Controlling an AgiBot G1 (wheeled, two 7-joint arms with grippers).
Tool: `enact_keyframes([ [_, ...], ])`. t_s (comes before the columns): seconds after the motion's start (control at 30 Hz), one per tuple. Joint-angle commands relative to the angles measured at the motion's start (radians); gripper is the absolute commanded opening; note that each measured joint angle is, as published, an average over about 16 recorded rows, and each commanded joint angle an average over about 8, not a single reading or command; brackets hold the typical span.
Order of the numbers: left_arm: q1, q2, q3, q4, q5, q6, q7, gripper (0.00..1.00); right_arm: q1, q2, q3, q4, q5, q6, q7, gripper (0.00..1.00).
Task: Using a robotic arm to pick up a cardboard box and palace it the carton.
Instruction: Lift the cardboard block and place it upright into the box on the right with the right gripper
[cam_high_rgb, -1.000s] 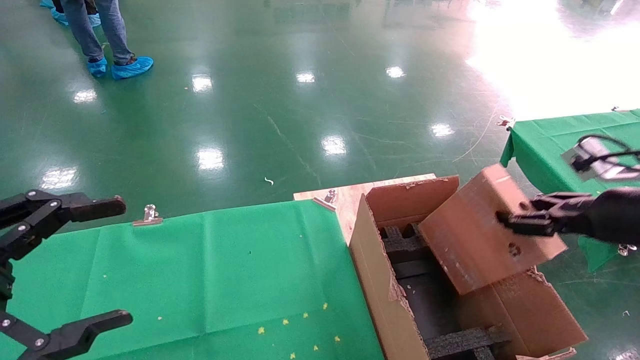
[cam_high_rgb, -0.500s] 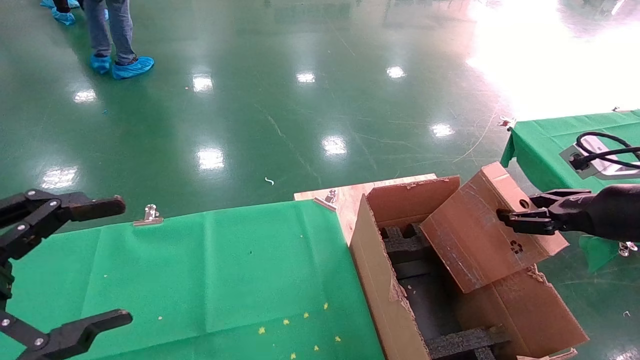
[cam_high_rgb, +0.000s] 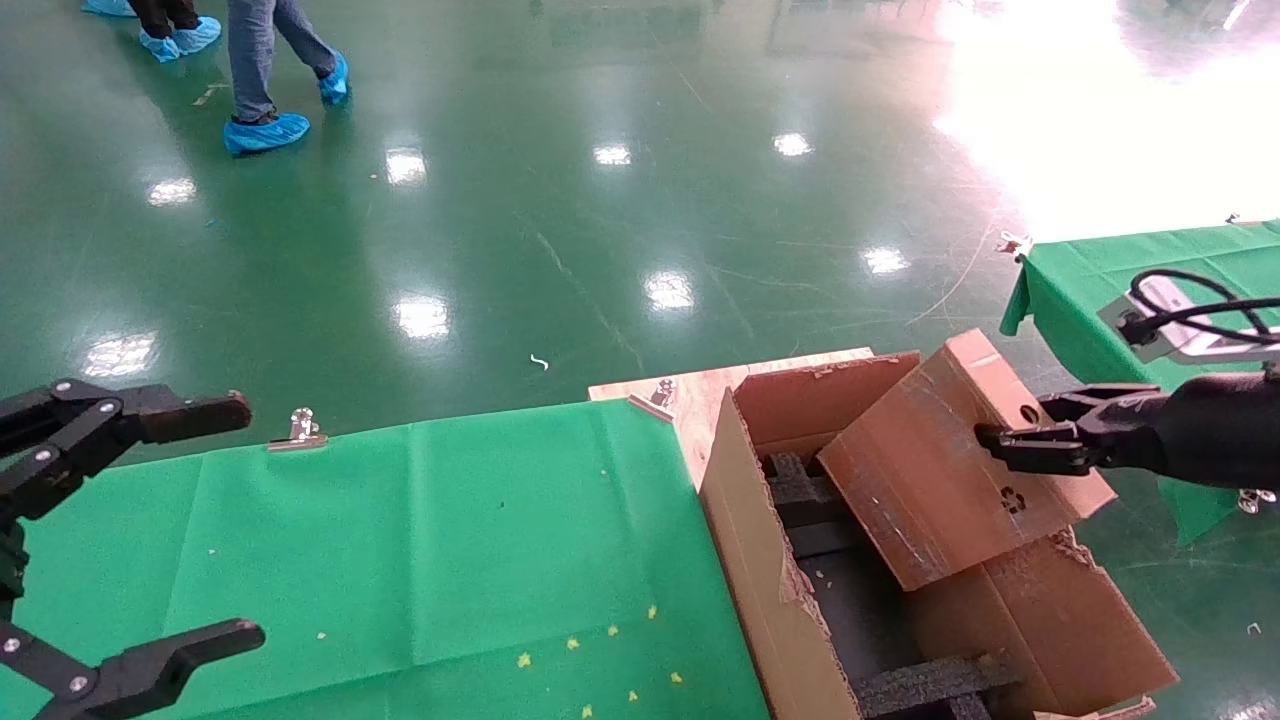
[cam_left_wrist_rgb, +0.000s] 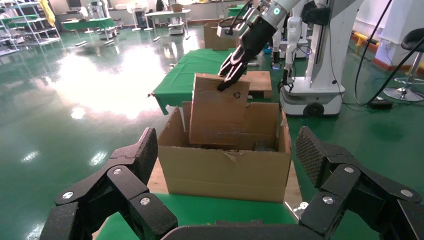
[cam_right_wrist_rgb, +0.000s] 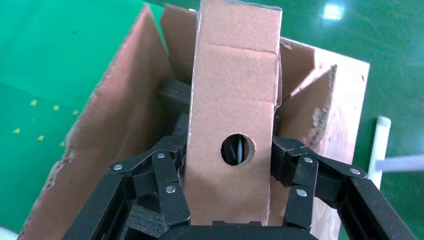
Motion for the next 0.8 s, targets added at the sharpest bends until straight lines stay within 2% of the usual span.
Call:
enact_keyframes([
  [0.03, 0.0, 0.0, 0.0, 0.0, 0.0, 0.0, 0.0, 1.0, -0.005, -0.001, -0.005, 0.003, -0.004, 0.008, 0.011, 0.0],
  [0.2, 0.0, 0.0, 0.0, 0.0, 0.0, 0.0, 0.0, 1.0, -0.021, 0.014, -0.024, 0.05, -0.059, 0.067, 0.097, 0.0],
  [0.47, 0.0, 0.0, 0.001, 0.0, -0.001, 0.0, 0.001, 1.0, -0.04, 0.028, -0.053, 0.122, -0.198, 0.167, 0.302, 0.0],
  [0.8, -0.001, -0.001, 0.002, 0.0, -0.001, 0.0, 0.001, 1.0, -0.049, 0.017, -0.073, 0.191, -0.354, 0.212, 0.503, 0.0],
])
